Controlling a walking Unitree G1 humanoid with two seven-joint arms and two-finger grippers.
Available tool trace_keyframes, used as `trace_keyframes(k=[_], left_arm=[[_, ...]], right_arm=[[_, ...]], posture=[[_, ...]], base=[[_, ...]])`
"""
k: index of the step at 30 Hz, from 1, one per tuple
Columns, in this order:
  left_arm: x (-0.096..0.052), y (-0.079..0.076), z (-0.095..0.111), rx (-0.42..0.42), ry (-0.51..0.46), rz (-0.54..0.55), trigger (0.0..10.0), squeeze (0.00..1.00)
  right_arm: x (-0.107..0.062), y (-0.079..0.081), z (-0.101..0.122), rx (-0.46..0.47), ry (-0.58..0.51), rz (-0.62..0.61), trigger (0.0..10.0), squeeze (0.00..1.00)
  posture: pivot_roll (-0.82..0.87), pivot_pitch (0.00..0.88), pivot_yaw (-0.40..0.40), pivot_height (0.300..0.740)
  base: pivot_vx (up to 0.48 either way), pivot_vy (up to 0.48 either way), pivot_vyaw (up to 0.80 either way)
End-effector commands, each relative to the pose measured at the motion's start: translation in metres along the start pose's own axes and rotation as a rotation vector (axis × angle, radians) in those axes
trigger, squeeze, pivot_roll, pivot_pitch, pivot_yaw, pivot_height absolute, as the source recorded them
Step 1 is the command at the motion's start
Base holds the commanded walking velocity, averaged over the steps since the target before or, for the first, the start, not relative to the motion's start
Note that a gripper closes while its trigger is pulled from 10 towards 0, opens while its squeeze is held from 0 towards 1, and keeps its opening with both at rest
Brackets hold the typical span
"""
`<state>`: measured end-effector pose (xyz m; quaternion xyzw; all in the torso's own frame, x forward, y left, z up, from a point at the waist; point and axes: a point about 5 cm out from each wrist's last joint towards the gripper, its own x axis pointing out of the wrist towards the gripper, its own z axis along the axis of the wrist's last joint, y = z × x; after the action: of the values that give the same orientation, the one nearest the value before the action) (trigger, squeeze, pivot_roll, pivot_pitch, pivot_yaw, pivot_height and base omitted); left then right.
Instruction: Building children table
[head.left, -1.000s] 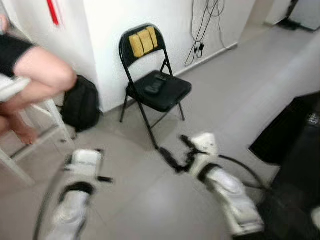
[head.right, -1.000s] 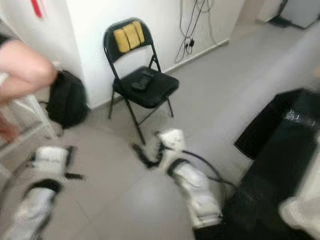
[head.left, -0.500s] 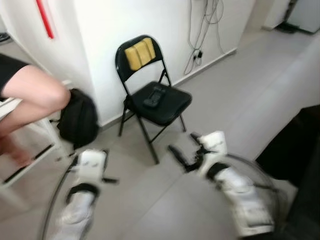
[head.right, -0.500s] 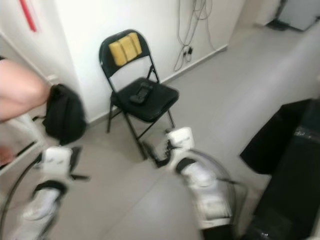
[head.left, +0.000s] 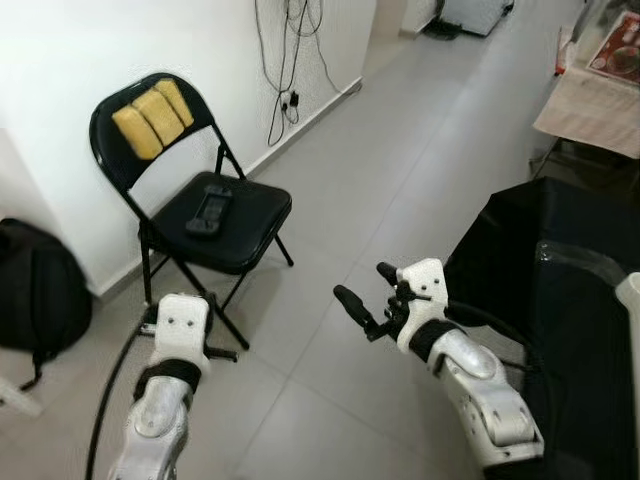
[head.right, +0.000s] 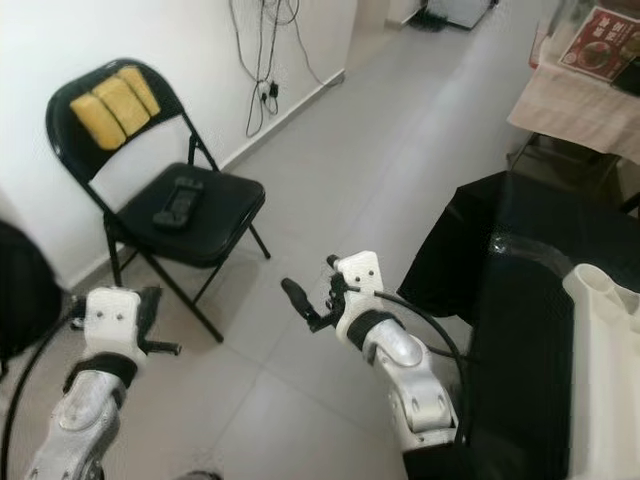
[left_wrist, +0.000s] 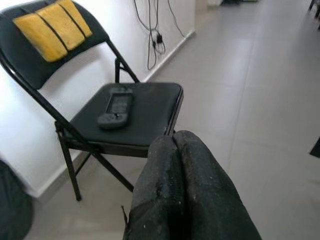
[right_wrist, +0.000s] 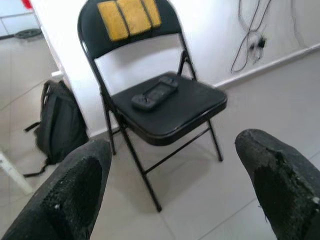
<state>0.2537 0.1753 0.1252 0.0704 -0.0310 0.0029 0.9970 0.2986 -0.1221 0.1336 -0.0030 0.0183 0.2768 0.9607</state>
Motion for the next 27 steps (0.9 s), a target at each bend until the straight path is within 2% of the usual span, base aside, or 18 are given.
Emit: trace_keyframes(k=[1,27], left_arm=[[-0.0011,-0.0010,-0.0018,0.001,0.009,-0.007,10.0,0.00],[0.0024,0.0027,-0.0012,-0.009,0.005,-0.009,10.0,0.00]], right_arm=[[-0.0043,-0.0064,-0.0007,-0.006,0.004,-0.018,10.0,0.00],[-0.0012,-0.0075,0.0049,-0.008,-0.012,-0.053,10.0,0.00]], posture=[[0.06,0.169,-0.103,0.740],[0.04,0.165,-0.097,0.740]], base=[[0.334,0.000,0.00],[0.332,0.000,0.00]])
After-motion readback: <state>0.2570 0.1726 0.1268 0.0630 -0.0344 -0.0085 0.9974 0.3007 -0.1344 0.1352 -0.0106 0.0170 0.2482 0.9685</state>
